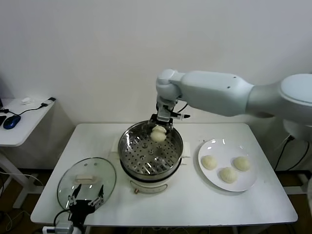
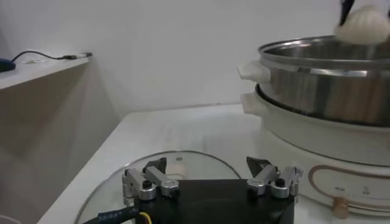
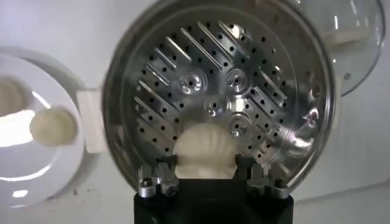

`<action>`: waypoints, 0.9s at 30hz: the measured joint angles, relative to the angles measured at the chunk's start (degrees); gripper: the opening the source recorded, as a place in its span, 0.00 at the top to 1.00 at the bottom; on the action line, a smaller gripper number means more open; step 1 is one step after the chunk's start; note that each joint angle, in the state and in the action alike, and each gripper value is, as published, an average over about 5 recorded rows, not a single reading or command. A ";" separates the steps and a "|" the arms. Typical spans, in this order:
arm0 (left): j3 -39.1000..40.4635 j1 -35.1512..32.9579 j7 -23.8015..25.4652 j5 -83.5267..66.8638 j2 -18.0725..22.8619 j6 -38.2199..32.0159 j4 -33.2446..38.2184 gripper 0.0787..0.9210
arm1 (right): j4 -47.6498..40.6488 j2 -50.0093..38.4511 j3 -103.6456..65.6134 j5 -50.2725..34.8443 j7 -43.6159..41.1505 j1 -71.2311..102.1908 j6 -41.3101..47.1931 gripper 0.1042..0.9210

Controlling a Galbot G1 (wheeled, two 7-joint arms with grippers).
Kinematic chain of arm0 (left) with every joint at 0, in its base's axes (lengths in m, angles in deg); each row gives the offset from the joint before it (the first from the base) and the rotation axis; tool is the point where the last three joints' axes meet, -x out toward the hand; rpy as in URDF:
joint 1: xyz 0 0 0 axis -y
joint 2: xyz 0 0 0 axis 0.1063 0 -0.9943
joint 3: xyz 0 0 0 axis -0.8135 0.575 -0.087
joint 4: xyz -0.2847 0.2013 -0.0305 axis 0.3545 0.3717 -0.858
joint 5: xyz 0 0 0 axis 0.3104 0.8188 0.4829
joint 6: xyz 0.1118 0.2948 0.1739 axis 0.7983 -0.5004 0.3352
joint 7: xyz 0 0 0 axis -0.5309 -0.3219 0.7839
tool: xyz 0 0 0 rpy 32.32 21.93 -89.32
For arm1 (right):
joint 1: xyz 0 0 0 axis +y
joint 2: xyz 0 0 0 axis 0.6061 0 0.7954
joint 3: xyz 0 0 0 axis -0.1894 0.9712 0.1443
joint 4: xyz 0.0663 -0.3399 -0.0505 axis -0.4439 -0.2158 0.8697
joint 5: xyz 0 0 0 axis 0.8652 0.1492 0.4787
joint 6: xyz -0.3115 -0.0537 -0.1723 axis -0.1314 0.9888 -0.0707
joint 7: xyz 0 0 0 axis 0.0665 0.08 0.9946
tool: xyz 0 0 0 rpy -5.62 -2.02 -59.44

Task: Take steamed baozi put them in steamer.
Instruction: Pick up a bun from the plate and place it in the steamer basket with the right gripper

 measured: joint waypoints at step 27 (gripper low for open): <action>0.39 0.51 -0.04 -0.01 0.01 0.06 -0.07 0.12 | -14.18 6.07 -3.78 2.39 -0.38 5.04 -9.44 0.12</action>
